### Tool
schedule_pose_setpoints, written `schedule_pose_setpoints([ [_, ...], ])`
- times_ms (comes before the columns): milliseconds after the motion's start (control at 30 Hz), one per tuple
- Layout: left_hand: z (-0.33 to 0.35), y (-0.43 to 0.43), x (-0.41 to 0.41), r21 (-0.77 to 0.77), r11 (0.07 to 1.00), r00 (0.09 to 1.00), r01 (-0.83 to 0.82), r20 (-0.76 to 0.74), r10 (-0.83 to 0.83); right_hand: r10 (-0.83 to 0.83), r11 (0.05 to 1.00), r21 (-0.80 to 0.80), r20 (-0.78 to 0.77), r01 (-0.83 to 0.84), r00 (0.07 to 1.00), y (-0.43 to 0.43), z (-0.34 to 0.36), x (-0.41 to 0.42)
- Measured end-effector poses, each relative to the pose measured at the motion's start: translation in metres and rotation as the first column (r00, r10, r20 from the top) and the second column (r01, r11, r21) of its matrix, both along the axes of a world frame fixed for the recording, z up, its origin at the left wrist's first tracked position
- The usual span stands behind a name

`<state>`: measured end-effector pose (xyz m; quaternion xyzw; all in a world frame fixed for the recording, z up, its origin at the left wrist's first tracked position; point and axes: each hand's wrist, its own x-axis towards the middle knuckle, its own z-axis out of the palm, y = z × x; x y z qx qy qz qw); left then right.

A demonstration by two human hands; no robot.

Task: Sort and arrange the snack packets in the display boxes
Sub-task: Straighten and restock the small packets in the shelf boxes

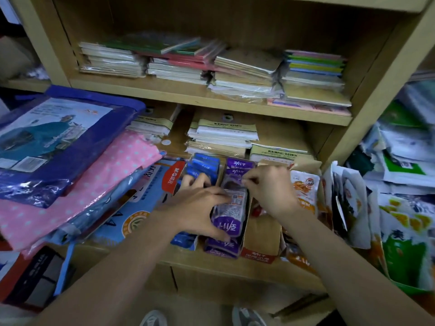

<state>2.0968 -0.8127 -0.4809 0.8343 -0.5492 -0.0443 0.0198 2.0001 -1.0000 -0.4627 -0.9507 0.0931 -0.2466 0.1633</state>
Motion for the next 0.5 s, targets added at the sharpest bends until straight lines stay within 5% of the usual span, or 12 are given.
schedule_pose_setpoints([
  [100,-0.003,-0.002,0.002,0.016,1.000,1.000,0.014,0.004,-0.014,0.074,0.994,0.086,0.008,-0.074,0.997,-0.002,-0.011,0.002],
  [200,-0.004,0.001,0.007,-0.175,0.984,0.999,-0.012,-0.045,0.004,0.072,0.975,0.210,0.011,-0.073,0.997,-0.008,-0.009,0.003],
  [300,-0.005,0.008,0.012,-0.457,0.884,0.988,-0.098,-0.148,0.033,0.062,0.946,0.316,0.033,-0.069,0.998,-0.017,-0.007,0.002],
  [500,0.004,-0.009,0.006,-0.733,0.674,0.990,-0.097,-0.001,0.142,0.031,0.790,0.600,0.168,-0.127,0.985,-0.022,0.000,-0.001],
])
